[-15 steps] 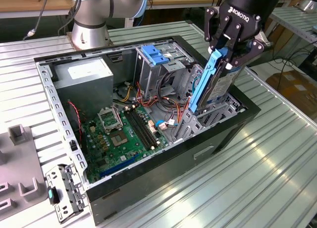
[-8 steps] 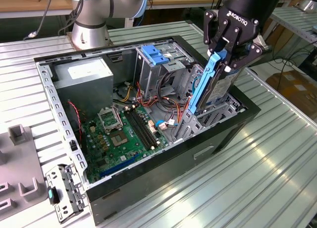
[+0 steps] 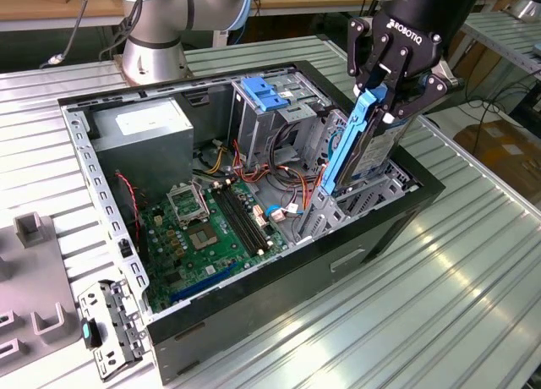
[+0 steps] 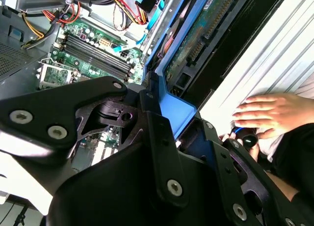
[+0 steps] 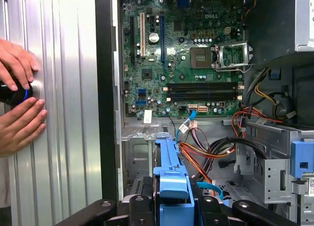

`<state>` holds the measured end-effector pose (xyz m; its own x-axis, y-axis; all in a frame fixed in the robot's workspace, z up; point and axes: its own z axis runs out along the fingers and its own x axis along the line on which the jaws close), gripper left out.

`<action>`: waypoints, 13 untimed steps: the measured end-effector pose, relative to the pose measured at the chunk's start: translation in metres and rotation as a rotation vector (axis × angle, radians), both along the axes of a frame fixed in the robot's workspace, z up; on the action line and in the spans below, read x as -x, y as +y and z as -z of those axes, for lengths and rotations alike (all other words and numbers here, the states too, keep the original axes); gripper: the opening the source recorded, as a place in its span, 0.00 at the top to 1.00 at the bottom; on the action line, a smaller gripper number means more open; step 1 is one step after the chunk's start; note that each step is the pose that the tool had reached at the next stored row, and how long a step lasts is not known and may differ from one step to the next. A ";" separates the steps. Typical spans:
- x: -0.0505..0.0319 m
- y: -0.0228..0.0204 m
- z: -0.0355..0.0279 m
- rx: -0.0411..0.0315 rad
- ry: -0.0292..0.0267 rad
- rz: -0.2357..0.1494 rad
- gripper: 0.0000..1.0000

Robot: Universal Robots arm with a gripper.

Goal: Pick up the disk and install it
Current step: 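Insert the disk into the insertion slot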

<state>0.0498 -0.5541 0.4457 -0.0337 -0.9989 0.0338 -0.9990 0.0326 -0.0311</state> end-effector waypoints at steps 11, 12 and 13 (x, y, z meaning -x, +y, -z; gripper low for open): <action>0.0000 0.0000 0.0120 -0.0001 0.0000 0.000 0.63; 0.0000 -0.0001 0.0150 -0.0002 0.0000 0.000 0.63; 0.0000 -0.0001 0.0176 0.0000 0.0000 0.000 0.63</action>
<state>0.0498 -0.5542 0.4281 -0.0337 -0.9989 0.0338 -0.9990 0.0326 -0.0310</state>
